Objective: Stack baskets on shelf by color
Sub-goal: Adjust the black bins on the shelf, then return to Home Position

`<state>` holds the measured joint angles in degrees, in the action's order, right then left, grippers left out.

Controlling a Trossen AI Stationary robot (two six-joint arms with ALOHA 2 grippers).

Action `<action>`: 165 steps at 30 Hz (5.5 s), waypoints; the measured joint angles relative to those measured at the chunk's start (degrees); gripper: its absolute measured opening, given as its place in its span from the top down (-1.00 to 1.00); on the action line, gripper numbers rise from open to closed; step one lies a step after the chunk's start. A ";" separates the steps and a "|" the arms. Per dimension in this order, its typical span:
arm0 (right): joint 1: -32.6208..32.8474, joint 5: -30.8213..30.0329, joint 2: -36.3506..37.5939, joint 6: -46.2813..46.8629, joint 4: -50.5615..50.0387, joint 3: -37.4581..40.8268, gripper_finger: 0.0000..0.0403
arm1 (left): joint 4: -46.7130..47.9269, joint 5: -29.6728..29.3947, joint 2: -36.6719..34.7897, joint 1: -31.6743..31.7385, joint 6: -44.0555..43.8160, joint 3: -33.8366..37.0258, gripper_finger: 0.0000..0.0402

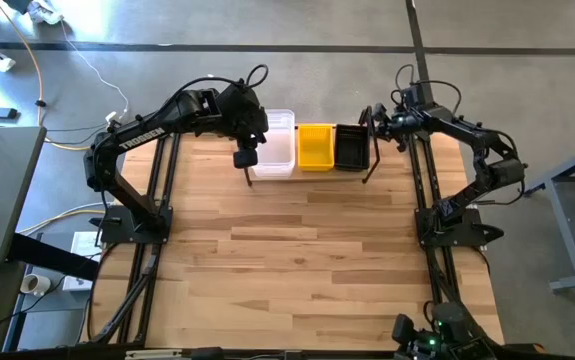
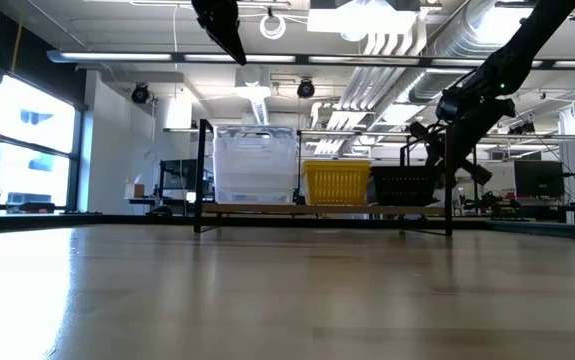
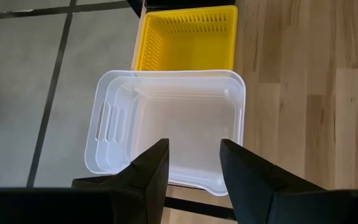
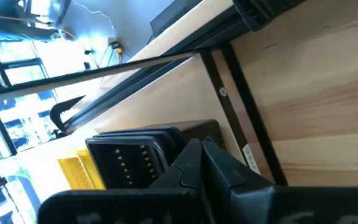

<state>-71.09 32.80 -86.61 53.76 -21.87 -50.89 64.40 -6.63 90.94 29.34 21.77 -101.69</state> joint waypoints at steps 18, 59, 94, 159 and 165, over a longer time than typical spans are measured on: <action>-0.05 -1.56 -0.07 -0.24 -0.22 0.00 1.00 | 0.00 0.00 0.00 0.00 0.95 0.00 0.34; 33.69 -31.81 32.43 -14.73 0.45 0.02 1.00 | -26.81 15.02 -32.17 -0.85 -17.50 38.87 0.35; 65.81 -46.34 33.07 -30.48 20.49 0.04 1.00 | -48.14 10.51 -90.68 -11.32 -33.59 88.41 0.35; 72.39 -38.51 85.59 -28.28 23.81 50.34 1.00 | -65.44 10.49 -88.85 -11.41 -37.64 100.78 0.35; 72.39 -38.47 85.58 -28.24 23.81 50.34 1.00 | -65.44 10.49 -88.85 -11.41 -37.64 100.78 0.35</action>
<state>1.30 -5.67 -1.03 25.52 1.93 -0.56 -1.04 3.86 2.09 17.93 -15.88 -0.91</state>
